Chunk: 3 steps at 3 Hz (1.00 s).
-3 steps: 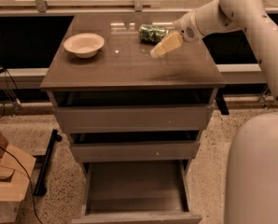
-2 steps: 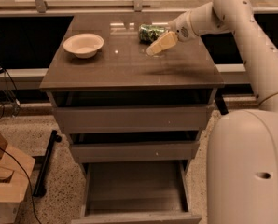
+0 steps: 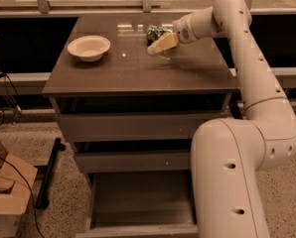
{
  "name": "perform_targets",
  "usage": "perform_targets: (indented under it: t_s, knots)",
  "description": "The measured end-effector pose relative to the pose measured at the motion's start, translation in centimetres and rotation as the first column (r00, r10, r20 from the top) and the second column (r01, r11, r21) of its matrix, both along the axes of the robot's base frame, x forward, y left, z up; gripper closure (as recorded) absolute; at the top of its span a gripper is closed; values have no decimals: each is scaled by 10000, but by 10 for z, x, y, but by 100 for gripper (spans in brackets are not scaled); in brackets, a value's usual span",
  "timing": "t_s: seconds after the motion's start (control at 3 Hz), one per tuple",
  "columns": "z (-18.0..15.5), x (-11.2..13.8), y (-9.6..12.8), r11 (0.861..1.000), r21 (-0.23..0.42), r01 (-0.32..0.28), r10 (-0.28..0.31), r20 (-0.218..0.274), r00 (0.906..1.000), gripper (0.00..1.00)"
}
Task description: Place green can into bottom drawer
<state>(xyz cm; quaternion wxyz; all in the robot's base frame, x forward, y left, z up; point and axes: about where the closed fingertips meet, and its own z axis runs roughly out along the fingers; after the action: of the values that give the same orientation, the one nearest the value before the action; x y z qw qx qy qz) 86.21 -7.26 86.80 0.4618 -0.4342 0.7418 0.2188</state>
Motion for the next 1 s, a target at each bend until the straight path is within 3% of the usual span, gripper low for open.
perform_targets:
  t_s: [1.0]
  knots:
    - [-8, 41, -1, 9945, -389, 968, -935, 786, 9925, 0]
